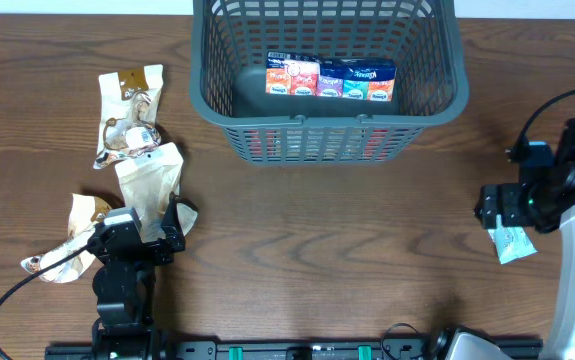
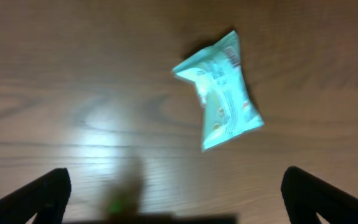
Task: Pack container
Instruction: 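Move the right gripper to the mint-green wipe packet and grasp it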
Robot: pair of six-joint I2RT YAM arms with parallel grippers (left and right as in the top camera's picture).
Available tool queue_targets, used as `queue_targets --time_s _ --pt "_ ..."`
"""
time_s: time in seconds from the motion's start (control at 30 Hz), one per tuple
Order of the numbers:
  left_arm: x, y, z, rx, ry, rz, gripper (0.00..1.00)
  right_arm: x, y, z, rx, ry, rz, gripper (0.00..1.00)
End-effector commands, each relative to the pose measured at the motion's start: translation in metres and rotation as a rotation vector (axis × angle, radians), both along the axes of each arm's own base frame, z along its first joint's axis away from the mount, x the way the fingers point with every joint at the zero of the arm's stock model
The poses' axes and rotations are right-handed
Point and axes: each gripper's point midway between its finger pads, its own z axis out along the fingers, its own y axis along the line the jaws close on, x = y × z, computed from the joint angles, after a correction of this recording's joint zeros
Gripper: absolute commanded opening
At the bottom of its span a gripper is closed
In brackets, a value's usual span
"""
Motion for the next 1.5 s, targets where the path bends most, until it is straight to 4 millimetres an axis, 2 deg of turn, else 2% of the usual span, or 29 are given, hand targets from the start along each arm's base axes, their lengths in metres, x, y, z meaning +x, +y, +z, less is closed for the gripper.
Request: queue_targets --time_s 0.0,0.1,0.17,0.27,0.37,0.47,0.67,0.97,1.47 --pt "-0.001 0.000 -0.008 -0.007 0.017 0.004 0.99 0.016 -0.007 -0.016 0.050 -0.024 0.132 0.97" --pt "-0.001 0.000 -0.008 0.000 0.018 0.003 0.99 0.035 -0.013 -0.026 0.102 -0.075 0.151 0.99" --pt "-0.001 0.000 -0.008 0.000 0.018 0.003 0.99 0.040 -0.023 -0.036 0.106 -0.068 0.100 0.99" --pt "-0.001 0.000 -0.008 0.000 0.018 0.003 0.99 0.036 -0.028 -0.048 0.109 -0.019 0.120 0.99" --pt "-0.001 0.000 -0.008 0.000 0.018 0.003 0.99 0.033 -0.027 -0.057 0.119 0.013 0.175 0.96" --pt "-0.001 0.000 -0.008 0.000 0.018 0.003 0.99 0.026 -0.037 -0.063 0.081 0.049 0.184 0.92" --pt "-0.001 0.000 -0.008 0.000 0.019 0.003 0.99 0.008 -0.054 -0.076 0.090 0.063 0.181 0.97" --pt "-0.001 0.000 -0.008 0.000 0.019 0.003 0.99 -0.007 -0.064 -0.104 0.066 0.084 0.189 0.99" --pt "-0.001 0.000 -0.008 -0.001 0.019 0.002 0.99 -0.004 -0.064 -0.150 0.088 0.102 0.216 0.97"
